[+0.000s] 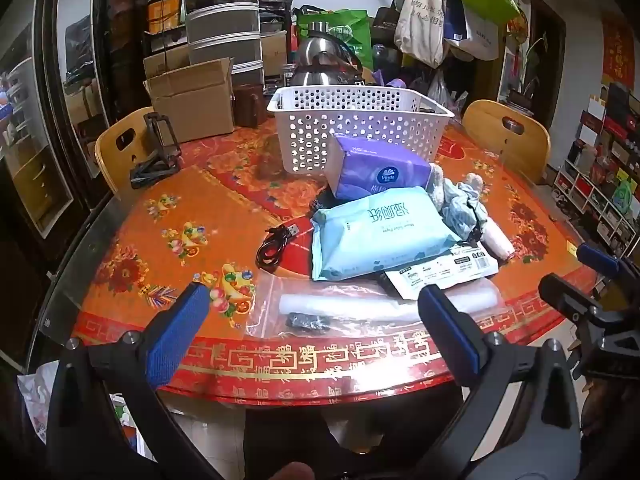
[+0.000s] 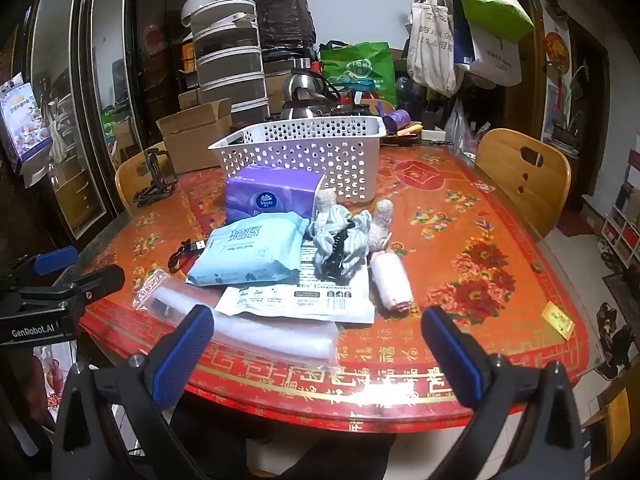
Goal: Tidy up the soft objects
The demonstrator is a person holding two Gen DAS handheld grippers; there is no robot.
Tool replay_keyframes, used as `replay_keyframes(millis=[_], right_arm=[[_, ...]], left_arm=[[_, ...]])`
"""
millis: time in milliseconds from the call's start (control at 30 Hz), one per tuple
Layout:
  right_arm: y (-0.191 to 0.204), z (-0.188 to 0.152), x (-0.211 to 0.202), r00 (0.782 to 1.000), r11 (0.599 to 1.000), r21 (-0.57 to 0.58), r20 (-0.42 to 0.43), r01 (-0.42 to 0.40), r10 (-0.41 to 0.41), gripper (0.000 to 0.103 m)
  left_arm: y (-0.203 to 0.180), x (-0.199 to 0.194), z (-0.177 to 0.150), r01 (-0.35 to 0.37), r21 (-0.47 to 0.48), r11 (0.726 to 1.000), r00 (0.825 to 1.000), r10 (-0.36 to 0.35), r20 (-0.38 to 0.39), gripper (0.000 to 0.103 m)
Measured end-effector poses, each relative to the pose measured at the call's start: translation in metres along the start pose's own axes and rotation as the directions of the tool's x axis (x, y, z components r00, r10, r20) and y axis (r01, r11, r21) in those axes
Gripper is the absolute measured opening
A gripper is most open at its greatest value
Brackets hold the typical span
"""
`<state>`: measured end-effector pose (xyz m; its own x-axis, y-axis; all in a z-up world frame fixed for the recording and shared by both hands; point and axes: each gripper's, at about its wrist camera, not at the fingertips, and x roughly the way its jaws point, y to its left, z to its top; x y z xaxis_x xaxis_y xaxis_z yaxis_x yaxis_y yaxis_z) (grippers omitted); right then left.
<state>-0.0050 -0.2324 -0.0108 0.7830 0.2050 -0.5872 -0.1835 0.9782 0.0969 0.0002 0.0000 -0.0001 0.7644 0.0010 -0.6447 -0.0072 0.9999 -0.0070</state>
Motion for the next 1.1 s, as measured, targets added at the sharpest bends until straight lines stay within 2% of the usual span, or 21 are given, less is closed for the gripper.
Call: replay_keyframes(millis=[1100], right_arm=[[0.0011,-0.0003,0.0008,1.000,1.000,-0.003,-0.001,0.000,0.000,0.103]], left_arm=[[0.0019,0.0031,-0.0028,-0.006,0.007,1.000,1.000,0.006,-0.004,0.103]])
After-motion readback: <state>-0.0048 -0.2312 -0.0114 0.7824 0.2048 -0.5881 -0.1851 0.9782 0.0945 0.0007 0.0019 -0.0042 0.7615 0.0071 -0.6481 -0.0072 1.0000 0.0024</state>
